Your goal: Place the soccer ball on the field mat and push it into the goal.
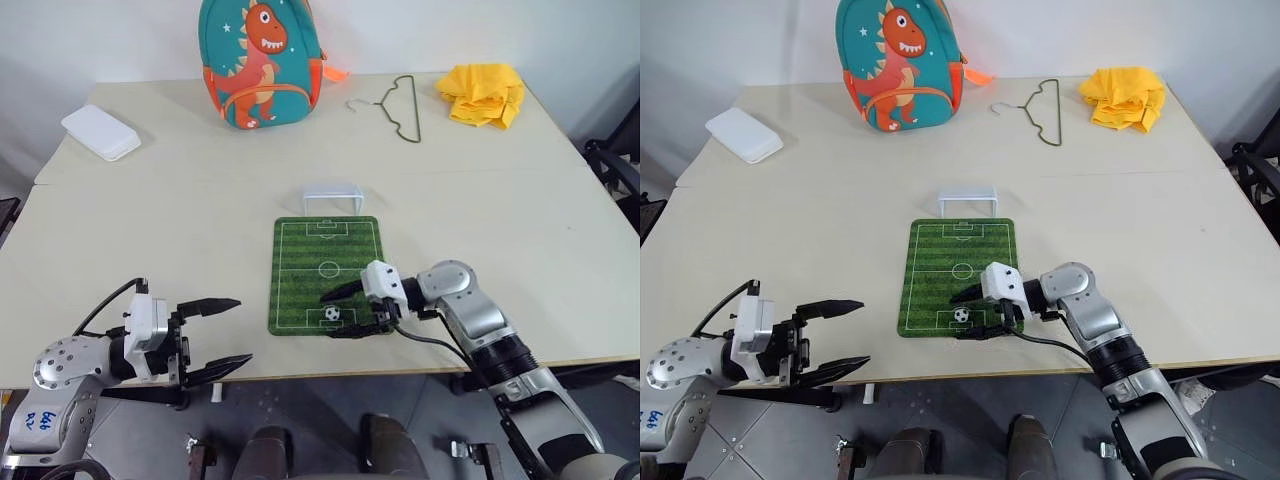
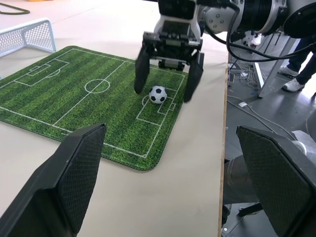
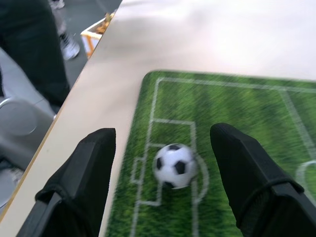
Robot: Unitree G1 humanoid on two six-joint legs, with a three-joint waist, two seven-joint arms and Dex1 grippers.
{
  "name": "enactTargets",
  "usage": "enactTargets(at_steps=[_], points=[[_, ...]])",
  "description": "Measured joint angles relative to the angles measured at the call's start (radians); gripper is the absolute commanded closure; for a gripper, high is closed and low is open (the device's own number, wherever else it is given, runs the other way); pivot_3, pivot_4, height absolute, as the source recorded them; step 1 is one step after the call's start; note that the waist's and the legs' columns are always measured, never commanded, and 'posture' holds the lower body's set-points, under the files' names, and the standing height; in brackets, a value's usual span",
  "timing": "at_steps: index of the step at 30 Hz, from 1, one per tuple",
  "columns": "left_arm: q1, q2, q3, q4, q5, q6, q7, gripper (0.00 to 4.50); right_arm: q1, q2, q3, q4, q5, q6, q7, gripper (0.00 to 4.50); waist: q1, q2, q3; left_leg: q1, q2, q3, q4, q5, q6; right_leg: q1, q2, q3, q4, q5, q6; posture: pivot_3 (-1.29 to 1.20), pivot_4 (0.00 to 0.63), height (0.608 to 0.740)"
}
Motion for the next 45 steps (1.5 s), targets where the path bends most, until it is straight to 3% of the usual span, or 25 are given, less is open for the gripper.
enactTargets(at_steps=[5, 8, 10, 13, 17, 18, 27, 45], points=[[-0.007, 0.0, 0.0, 0.002, 0.0, 0.0, -0.002, 0.0, 0.001, -0.021, -0.057, -0.073, 0.054, 0.012, 0.003, 1.26, 0.001, 0.0, 0.0, 0.0, 0.0, 0.0, 0.0, 0.0, 0.0, 0.0, 0.0, 0.0, 0.0, 0.0, 0.0, 0.0, 0.15, 0.74], [-0.015, 0.0, 0.004, 0.006, 0.0, -0.004, -0.003, 0.0, 0.038, -0.098, -0.089, -0.173, 0.108, 0.071, 0.02, 1.43, 0.005, 0.0, 0.0, 0.0, 0.0, 0.0, 0.0, 0.0, 0.0, 0.0, 0.0, 0.0, -0.001, 0.0, 0.0, 0.0, 0.15, 0.74], [-0.016, 0.0, 0.01, 0.011, -0.001, -0.007, -0.007, 0.0, 0.088, -0.154, -0.116, -0.236, 0.139, 0.112, 0.027, 1.85, 0.011, 0.0, 0.0, 0.0, 0.0, 0.0, 0.0, -0.001, 0.001, 0.0, 0.0, -0.001, -0.001, 0.0, 0.0, 0.0, 0.15, 0.74], [-0.022, 0.0, 0.016, 0.03, -0.001, -0.022, -0.025, 0.0, 0.193, -0.229, -0.14, -0.322, 0.157, 0.14, 0.031, 2.86, 0.023, 0.0, 0.0, 0.0, 0.0, 0.001, 0.0, -0.002, 0.001, 0.0, 0.0, -0.001, -0.002, 0.0, 0.0, 0.0, 0.15, 0.74], [-0.026, 0.0, 0.016, 0.049, 0.0, -0.029, -0.036, 0.0, 0.286, -0.237, -0.126, -0.377, 0.146, 0.139, 0.008, 4.31, 0.022, -0.001, 0.0, 0.0, 0.0, 0.003, 0.0, -0.002, 0.001, 0.0, 0.0, -0.001, -0.003, 0.0, 0.0, 0.0, 0.15, 0.74], [-0.026, 0.0, 0.016, 0.049, 0.0, -0.031, -0.038, 0.0, 0.301, -0.236, -0.117, -0.395, 0.136, 0.136, -0.003, 4.49, 0.023, -0.001, 0.0, 0.0, 0.0, 0.003, 0.0, -0.002, 0.001, 0.0, 0.0, -0.001, -0.003, 0.0, 0.0, 0.0, 0.15, 0.74], [-0.026, 0.0, 0.016, 0.049, 0.0, -0.026, -0.046, 0.0, 0.399, -0.158, -0.009, -0.459, 0.062, 0.107, -0.101, 4.49, 0.023, -0.001, 0.0, 0.001, 0.0, 0.003, 0.0, -0.002, 0.001, 0.0, 0.0, -0.001, -0.003, 0.0, 0.0, 0.0, 0.15, 0.74], [-0.037, 0.0, 0.008, 0.046, 0.0, -0.011, -0.036, 0.0, 0.194, 0.004, 0.054, -0.223, -0.049, 0.097, -0.236, 4.49, 0.023, -0.002, 0.0, 0.0, 0.001, 0.002, 0.0, -0.002, 0.001, 0.0, 0.0, -0.001, -0.001, 0.0, 0.0, 0.0, 0.15, 0.74]])
